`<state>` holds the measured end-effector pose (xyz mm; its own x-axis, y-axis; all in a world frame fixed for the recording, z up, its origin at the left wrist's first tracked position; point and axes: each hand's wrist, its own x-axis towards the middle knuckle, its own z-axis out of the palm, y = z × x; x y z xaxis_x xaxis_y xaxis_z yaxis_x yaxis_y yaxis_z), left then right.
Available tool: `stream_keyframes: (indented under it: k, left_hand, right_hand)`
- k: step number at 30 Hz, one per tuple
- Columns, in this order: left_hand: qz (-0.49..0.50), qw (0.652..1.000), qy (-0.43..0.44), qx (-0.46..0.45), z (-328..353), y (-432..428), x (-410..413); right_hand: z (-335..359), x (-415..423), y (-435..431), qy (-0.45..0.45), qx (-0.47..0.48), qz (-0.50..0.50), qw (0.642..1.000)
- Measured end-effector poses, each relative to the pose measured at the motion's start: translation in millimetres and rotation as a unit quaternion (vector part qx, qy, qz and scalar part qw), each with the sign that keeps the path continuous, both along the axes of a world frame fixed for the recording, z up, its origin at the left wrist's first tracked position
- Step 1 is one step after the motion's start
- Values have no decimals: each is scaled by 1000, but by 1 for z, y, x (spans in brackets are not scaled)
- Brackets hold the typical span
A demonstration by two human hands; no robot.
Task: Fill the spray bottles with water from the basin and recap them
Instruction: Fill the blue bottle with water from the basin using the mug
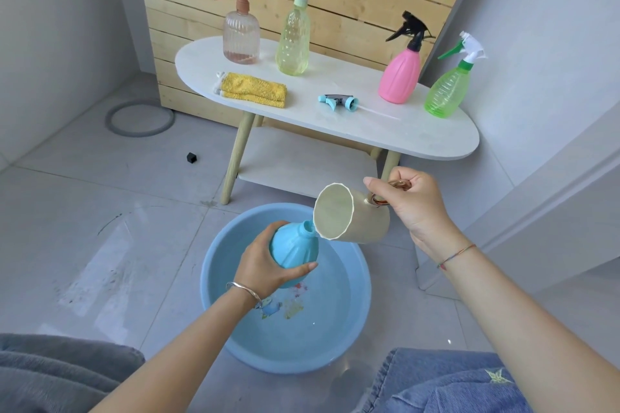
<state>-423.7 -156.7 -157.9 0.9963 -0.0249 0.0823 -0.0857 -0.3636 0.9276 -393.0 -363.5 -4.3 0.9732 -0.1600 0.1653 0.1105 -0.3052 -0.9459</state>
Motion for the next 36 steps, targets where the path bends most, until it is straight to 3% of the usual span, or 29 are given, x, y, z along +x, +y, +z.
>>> stream_keyframes:
  k: [13,36]
  left_hand:
    - [8,1000,6,10,-6,2,0]
    - [4,1000,25,13,-12,-1,-2]
  right_hand:
    - [7,4,6,-20,-18,14,1000]
    - [15,-1,19,-59,-156,28,986]
